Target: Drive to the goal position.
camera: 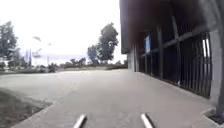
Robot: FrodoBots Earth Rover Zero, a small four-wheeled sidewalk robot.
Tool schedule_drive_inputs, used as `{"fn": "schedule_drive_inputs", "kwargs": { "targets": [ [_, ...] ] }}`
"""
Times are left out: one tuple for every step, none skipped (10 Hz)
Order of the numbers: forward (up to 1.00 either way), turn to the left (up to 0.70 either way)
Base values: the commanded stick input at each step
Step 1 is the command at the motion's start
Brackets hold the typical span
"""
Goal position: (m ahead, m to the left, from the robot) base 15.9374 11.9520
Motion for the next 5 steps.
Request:
{"fn": "schedule_drive_inputs", "kwargs": {
  "targets": [
    [1.0, 0.38],
    [1.0, 0.32],
    [1.0, 0.1],
    [1.0, 0.0],
    [1.0, 0.04]
  ]
}}
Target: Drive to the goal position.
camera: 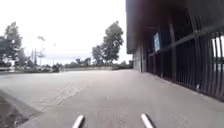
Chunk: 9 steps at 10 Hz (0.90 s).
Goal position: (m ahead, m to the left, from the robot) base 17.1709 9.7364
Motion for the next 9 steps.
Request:
{"fn": "schedule_drive_inputs", "kwargs": {
  "targets": [
    [1.0, 0.16],
    [1.0, 0.36],
    [1.0, 0.4],
    [1.0, 0.4],
    [1.0, 0.31],
    [1.0, 0.0],
    [1.0, 0.0],
    [1.0, 0.0],
    [1.0, 0.0]
  ]
}}
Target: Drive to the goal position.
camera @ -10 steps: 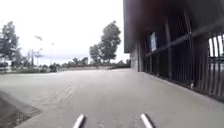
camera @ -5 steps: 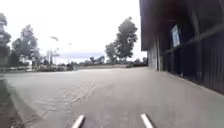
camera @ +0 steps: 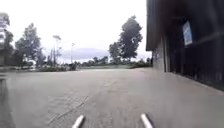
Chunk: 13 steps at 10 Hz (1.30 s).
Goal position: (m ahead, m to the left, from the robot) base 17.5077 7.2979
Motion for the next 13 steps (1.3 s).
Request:
{"fn": "schedule_drive_inputs", "kwargs": {
  "targets": [
    [1.0, 0.0],
    [1.0, 0.0],
    [1.0, 0.01],
    [1.0, 0.01],
    [1.0, 0.01],
    [1.0, 0.01],
    [1.0, 0.01],
    [1.0, 0.01],
    [1.0, 0.01],
    [1.0, 0.01],
    [1.0, 0.01],
    [1.0, 0.01],
    [1.0, 0.01]
  ]
}}
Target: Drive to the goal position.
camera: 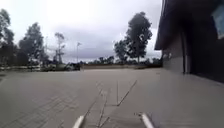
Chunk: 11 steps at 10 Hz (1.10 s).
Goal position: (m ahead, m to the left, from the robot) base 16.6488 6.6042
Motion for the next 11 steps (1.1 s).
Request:
{"fn": "schedule_drive_inputs", "kwargs": {
  "targets": [
    [1.0, 0.01],
    [1.0, 0.01],
    [1.0, 0.01],
    [1.0, 0.01],
    [1.0, 0.01],
    [1.0, 0.01],
    [1.0, 0.01],
    [1.0, 0.05],
    [1.0, 0.18],
    [1.0, 0.35],
    [1.0, 0.41]
  ]
}}
